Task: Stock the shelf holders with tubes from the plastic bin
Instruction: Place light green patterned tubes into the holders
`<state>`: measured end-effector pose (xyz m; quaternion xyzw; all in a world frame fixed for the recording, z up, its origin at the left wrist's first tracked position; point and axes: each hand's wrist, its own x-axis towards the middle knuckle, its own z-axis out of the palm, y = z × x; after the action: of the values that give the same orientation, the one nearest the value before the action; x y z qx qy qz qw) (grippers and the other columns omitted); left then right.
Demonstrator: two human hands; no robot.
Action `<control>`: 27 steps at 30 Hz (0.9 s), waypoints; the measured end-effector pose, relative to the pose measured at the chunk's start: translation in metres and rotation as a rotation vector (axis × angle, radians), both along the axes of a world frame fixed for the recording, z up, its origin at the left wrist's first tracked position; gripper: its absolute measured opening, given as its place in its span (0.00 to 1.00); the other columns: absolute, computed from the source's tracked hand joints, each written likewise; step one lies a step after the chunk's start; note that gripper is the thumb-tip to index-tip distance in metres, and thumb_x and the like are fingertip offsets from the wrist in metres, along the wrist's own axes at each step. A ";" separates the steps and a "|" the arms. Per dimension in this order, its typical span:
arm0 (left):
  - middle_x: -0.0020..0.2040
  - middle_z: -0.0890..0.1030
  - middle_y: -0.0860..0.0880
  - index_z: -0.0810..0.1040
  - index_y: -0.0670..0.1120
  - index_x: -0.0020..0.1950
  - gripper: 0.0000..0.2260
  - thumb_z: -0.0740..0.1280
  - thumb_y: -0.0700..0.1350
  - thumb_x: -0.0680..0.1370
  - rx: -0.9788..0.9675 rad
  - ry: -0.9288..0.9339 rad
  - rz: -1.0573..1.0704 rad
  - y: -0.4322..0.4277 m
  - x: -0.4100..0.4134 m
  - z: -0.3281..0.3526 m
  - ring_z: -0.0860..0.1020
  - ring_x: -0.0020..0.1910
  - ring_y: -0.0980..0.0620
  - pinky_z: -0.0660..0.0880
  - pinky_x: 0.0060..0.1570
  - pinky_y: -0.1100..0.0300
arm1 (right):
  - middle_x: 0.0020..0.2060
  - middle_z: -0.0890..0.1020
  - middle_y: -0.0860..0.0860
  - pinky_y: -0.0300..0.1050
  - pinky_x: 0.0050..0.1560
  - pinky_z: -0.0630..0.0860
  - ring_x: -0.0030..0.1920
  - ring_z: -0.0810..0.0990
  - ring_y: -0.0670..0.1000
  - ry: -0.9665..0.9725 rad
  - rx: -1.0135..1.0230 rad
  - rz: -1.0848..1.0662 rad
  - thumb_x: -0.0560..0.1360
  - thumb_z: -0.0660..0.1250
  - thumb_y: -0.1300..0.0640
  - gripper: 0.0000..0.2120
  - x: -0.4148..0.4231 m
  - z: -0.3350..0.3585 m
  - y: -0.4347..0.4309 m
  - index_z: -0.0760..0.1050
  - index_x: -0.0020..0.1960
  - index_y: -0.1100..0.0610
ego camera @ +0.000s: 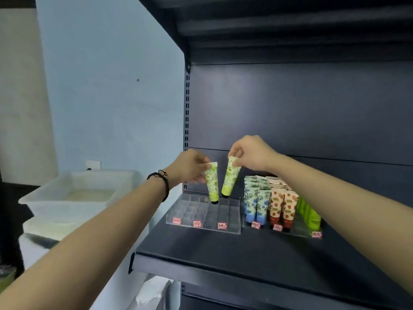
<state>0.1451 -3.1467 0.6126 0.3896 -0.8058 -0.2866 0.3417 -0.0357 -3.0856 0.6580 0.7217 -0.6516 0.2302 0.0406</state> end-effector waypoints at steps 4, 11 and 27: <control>0.40 0.80 0.41 0.77 0.38 0.47 0.05 0.64 0.38 0.79 0.009 0.088 0.000 -0.053 -0.028 -0.020 0.78 0.28 0.51 0.77 0.28 0.63 | 0.50 0.83 0.48 0.45 0.48 0.76 0.53 0.80 0.53 0.159 0.044 -0.157 0.73 0.70 0.62 0.09 0.001 -0.015 -0.044 0.82 0.51 0.51; 0.38 0.79 0.43 0.78 0.38 0.49 0.06 0.63 0.39 0.80 0.018 0.015 -0.023 -0.097 -0.060 -0.048 0.77 0.28 0.52 0.79 0.32 0.61 | 0.50 0.84 0.48 0.46 0.46 0.76 0.52 0.81 0.54 0.254 0.094 -0.257 0.75 0.66 0.64 0.12 -0.011 -0.043 -0.089 0.82 0.49 0.49; 0.52 0.81 0.40 0.77 0.44 0.59 0.10 0.61 0.42 0.80 -0.063 -0.187 -0.046 -0.107 -0.072 -0.060 0.79 0.37 0.50 0.76 0.30 0.62 | 0.49 0.84 0.48 0.47 0.51 0.78 0.51 0.81 0.52 0.224 0.188 -0.247 0.72 0.72 0.58 0.07 -0.017 -0.053 -0.097 0.83 0.49 0.50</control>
<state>0.0729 -3.2533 0.5531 0.3852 -0.8515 -0.2310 0.2704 -0.0531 -3.1831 0.6047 0.6578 -0.7454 0.0798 0.0735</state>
